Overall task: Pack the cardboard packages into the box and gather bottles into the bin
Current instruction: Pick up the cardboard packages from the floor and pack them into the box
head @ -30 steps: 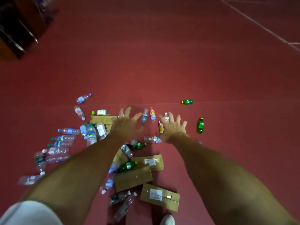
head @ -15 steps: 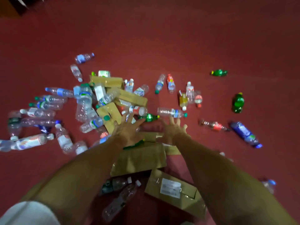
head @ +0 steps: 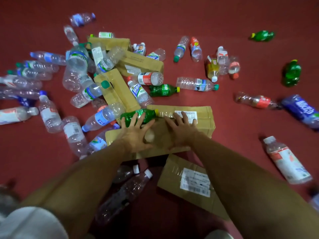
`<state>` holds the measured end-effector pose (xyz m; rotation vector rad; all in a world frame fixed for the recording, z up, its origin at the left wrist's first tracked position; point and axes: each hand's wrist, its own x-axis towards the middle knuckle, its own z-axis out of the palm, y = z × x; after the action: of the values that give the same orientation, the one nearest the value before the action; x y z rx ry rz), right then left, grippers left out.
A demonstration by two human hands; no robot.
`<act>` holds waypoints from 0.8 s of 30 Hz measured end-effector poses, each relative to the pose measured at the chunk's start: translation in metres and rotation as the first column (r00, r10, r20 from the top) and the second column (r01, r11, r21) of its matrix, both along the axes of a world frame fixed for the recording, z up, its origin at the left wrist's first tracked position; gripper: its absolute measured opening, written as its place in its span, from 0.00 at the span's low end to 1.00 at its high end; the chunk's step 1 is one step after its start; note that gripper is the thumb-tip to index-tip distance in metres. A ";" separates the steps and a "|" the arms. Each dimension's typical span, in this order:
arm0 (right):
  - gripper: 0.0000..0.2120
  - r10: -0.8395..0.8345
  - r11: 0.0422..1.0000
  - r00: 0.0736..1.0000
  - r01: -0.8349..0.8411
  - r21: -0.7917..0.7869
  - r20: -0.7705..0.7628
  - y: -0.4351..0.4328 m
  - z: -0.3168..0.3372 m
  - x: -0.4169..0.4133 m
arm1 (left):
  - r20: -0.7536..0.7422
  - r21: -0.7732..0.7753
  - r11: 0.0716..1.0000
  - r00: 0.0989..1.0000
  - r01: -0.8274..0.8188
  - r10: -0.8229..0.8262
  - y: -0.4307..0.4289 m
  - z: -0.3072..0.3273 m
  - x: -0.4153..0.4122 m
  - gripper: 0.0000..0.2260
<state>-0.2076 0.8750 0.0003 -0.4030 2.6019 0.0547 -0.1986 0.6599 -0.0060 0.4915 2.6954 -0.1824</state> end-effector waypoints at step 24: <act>0.53 -0.254 0.967 0.959 0.254 -0.012 -0.126 0.023 -0.011 0.002 | 0.077 -0.068 0.995 0.994 -0.078 0.083 0.032 -0.014 -0.006 0.61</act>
<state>-0.2056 0.8977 -0.0112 -0.0625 2.7571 -0.0029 -0.2048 0.6924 -0.0197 0.3622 2.6169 -0.2224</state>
